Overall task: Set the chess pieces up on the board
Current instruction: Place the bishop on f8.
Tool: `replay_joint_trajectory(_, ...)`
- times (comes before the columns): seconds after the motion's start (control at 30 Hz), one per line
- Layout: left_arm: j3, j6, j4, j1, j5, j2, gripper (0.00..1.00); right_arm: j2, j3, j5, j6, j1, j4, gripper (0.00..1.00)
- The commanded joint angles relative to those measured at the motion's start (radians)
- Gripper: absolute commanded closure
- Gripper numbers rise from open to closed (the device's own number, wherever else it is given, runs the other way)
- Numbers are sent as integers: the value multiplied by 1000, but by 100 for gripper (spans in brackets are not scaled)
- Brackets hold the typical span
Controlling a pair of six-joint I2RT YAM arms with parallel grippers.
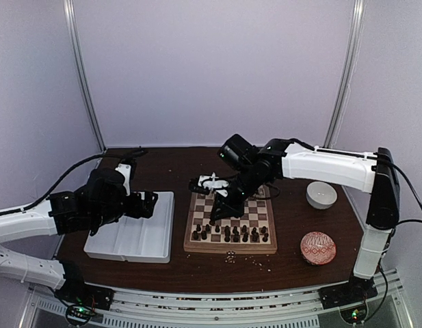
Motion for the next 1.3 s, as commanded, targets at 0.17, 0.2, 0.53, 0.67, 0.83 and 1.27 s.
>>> replay_joint_trajectory(0.17, 18, -73, -10, 7, -21, 1, 3, 11, -82, 259, -124, 85, 114, 100)
replay_joint_trajectory(0.2, 21, -74, -11, 7, -21, 1, 3, 20, -81, 273, -135, 95, 109, 100)
replay_joint_trajectory(0.53, 22, -70, -16, 8, -22, -13, 3, 69, -117, 323, -156, 121, 134, 100)
replay_joint_trajectory(0.67, 19, -67, -15, 8, -23, -19, 4, 85, -117, 322, -155, 122, 136, 100)
replay_joint_trajectory(0.83, 16, -70, -17, 8, -21, -18, 4, 108, -115, 329, -161, 122, 131, 100)
replay_joint_trajectory(1.27, 7, -78, -3, 10, -12, -5, 4, 130, -119, 319, -156, 122, 133, 95)
